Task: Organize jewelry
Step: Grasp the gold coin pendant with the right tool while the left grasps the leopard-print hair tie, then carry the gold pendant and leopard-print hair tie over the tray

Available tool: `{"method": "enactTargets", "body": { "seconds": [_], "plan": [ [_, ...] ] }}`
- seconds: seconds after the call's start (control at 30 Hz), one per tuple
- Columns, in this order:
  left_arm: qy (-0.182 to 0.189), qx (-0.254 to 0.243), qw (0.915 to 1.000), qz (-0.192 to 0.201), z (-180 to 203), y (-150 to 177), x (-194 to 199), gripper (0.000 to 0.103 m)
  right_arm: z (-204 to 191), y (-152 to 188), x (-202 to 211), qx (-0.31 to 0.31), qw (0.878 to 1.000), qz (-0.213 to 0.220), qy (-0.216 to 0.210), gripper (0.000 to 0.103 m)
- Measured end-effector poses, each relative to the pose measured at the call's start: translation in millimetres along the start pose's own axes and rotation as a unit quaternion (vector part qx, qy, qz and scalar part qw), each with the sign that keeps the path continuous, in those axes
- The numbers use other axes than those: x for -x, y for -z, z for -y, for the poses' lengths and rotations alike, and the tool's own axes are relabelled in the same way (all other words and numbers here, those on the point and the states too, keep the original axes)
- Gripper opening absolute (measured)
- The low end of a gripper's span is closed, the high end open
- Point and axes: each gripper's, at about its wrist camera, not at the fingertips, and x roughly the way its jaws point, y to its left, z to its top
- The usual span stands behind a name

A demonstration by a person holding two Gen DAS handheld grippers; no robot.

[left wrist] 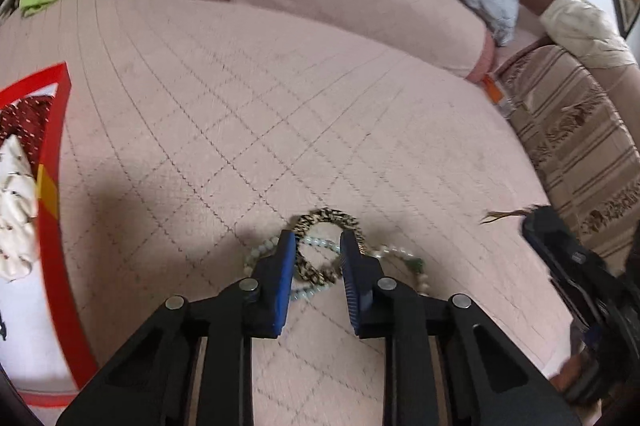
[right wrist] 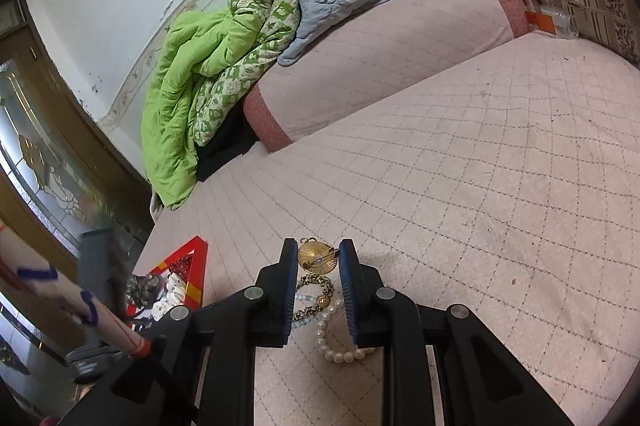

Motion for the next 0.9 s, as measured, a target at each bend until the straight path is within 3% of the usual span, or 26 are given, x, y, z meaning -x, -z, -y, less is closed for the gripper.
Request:
{"method": "enactTargets", "body": {
  "seconds": [0.2,0.27,0.37,0.5,0.6,0.9],
  "plan": [
    [-0.01,0.002,0.9998,-0.019,-4.5,6.4,-25.1,0.021,-2.6,-0.4,-2.9,0.004,1.0,-0.003,-0.006,0.022],
    [-0.027,-0.015,0.9995,-0.01,-2.3,9.6,-26.3,0.01,-1.1,-0.9,-4.2,0.003,1.0,-0.005,-0.007,0.022],
    [-0.038,-0.027,0.9989,0.007,-3.2,14.3,-20.2,0.006,0.4,-0.8,-5.6,0.002,1.0,-0.008,-0.004,0.022],
    [-0.049,-0.052,0.996,0.054,-1.7,25.5,7.5,0.006,-2.1,0.3,-6.4,0.008,1.0,-0.009,-0.001,0.022],
    [-0.034,-0.069,0.9936,0.082,2.7,33.3,31.6,0.006,-6.9,1.6,-9.0,0.018,1.0,-0.012,0.001,0.022],
    [-0.068,-0.119,0.9763,0.167,14.0,64.1,100.5,0.006,-27.6,13.3,-11.7,0.064,0.998,-0.021,0.001,0.022]
  ]
}}
